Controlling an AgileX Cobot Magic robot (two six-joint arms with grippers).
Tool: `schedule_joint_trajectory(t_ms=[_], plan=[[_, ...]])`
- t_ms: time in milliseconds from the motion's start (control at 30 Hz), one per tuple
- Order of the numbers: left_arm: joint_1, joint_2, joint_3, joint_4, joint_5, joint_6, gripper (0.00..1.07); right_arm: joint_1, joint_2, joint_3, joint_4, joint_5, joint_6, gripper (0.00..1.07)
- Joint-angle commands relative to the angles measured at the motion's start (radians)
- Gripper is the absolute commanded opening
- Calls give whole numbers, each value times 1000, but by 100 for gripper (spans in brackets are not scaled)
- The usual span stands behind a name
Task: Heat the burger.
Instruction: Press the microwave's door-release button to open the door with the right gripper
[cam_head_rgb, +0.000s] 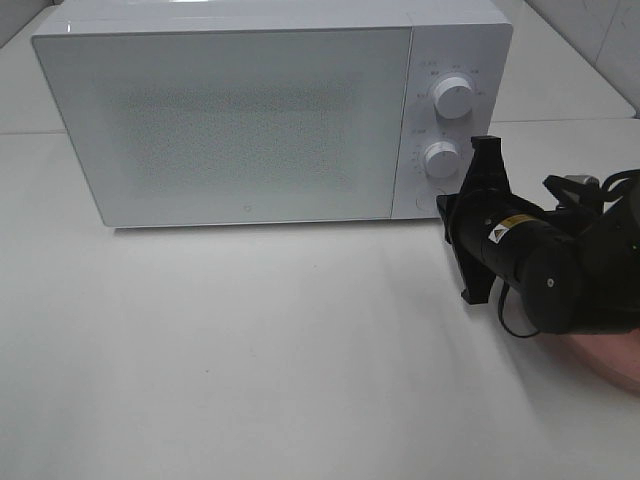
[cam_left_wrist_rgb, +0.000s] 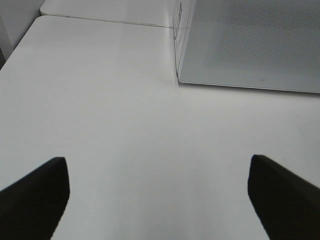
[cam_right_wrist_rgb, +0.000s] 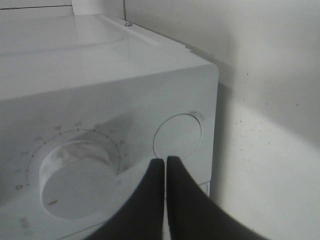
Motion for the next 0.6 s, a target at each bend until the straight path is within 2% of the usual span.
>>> schedule_joint_trajectory(t_ms=[33,600], plan=[[2,-5,1,-4,1,0,88,-26,24,-46,-7,18,-32,0],[2,-5,1,-4,1,0,88,-34,94,-119,-22,43,-32,0]])
